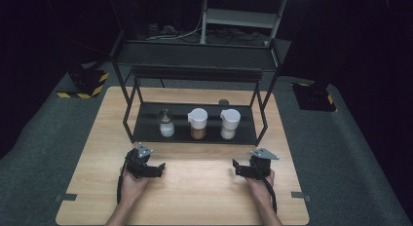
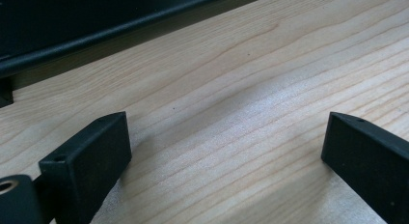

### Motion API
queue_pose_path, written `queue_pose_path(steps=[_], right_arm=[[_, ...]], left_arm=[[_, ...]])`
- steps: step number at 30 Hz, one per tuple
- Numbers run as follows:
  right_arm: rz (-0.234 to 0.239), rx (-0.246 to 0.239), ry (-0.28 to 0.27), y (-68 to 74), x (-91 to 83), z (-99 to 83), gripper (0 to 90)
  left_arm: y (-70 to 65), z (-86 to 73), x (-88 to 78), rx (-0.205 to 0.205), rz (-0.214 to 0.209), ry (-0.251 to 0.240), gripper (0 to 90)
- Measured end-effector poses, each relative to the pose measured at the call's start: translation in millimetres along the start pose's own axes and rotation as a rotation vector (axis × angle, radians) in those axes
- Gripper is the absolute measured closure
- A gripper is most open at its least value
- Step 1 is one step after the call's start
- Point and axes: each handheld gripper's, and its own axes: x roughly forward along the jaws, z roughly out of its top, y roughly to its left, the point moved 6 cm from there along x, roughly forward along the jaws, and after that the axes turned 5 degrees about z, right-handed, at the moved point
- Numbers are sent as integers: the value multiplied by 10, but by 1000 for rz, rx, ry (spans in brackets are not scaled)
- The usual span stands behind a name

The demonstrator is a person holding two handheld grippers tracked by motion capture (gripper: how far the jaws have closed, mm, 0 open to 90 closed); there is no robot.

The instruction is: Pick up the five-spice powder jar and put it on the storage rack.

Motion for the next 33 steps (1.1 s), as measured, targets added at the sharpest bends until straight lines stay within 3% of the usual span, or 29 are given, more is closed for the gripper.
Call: queue_pose_path(steps=[8, 16, 26, 33], right_arm=[[-11, 12, 39, -27, 38, 51, 48], [-29, -34, 96, 37, 99, 110, 57], [-29, -34, 146, 38, 154, 166, 70], [-38, -46, 153, 58, 165, 172, 71]], left_arm=[[0, -1, 0, -1, -1, 0, 34], [0, -1, -1, 0, -1, 0, 34], [1, -1, -1, 1, -1, 0, 34], [-1, 0, -1, 2, 0, 0, 34]])
